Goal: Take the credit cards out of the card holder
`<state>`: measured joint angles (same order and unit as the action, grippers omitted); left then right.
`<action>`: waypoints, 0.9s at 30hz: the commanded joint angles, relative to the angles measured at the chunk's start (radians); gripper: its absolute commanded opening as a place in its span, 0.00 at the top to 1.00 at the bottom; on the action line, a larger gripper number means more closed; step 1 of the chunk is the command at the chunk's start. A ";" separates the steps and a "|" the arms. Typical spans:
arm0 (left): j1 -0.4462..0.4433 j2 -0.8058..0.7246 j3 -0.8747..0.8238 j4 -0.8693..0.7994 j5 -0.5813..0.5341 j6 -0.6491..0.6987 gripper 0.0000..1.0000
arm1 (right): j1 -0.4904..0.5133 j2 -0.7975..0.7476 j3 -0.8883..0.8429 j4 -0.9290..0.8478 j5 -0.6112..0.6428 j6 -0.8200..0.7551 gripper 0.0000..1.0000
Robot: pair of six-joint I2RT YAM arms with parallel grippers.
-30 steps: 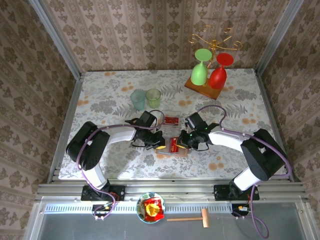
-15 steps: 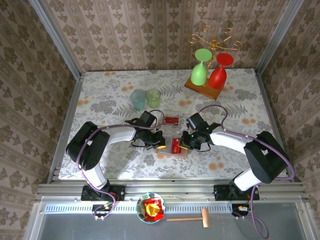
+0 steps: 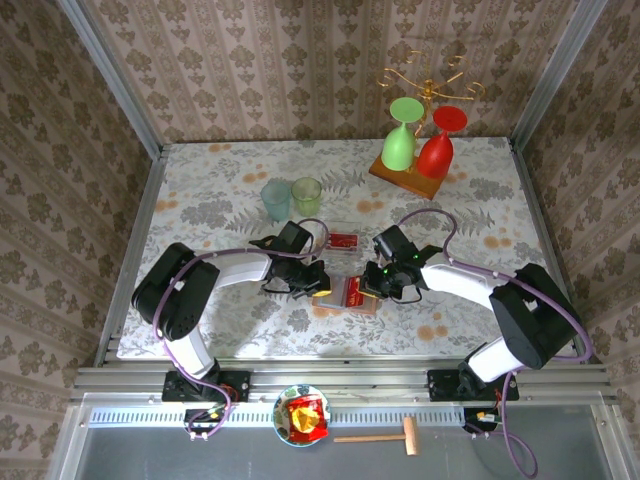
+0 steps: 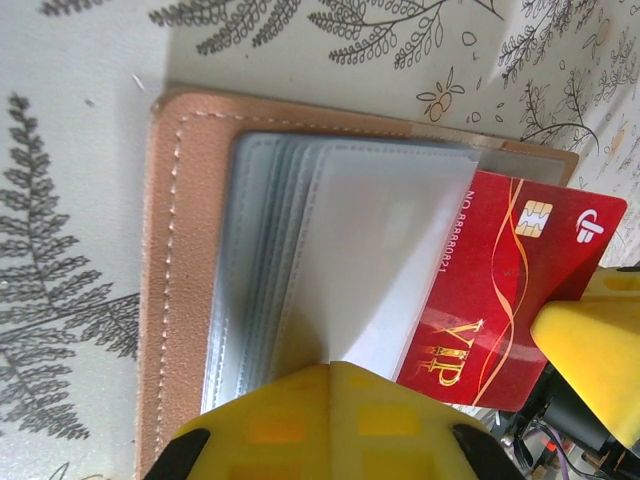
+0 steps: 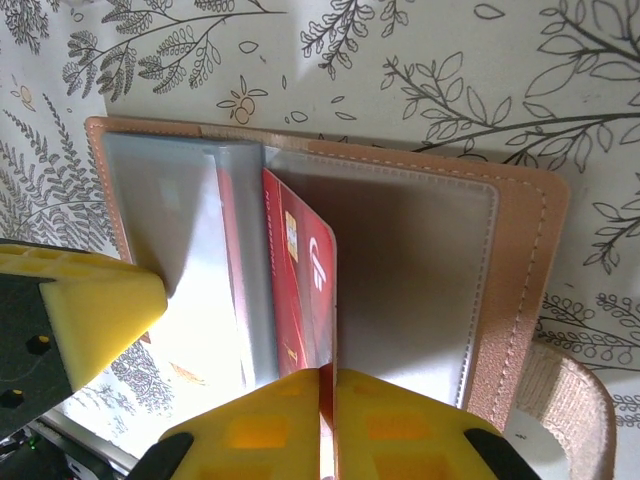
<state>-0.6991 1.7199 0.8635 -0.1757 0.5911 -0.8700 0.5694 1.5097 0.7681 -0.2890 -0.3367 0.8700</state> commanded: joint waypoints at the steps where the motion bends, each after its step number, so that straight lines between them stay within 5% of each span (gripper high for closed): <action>1: 0.007 0.004 -0.011 -0.001 0.010 -0.004 0.96 | 0.005 0.031 0.032 0.011 -0.022 0.016 0.89; 27: 0.058 -0.130 -0.057 0.000 -0.014 -0.012 0.78 | 0.007 0.057 0.122 -0.064 -0.021 -0.042 0.94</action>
<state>-0.6575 1.6375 0.8051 -0.1364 0.5888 -0.9035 0.5720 1.5837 0.8600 -0.2947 -0.3714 0.8577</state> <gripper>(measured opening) 0.222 0.062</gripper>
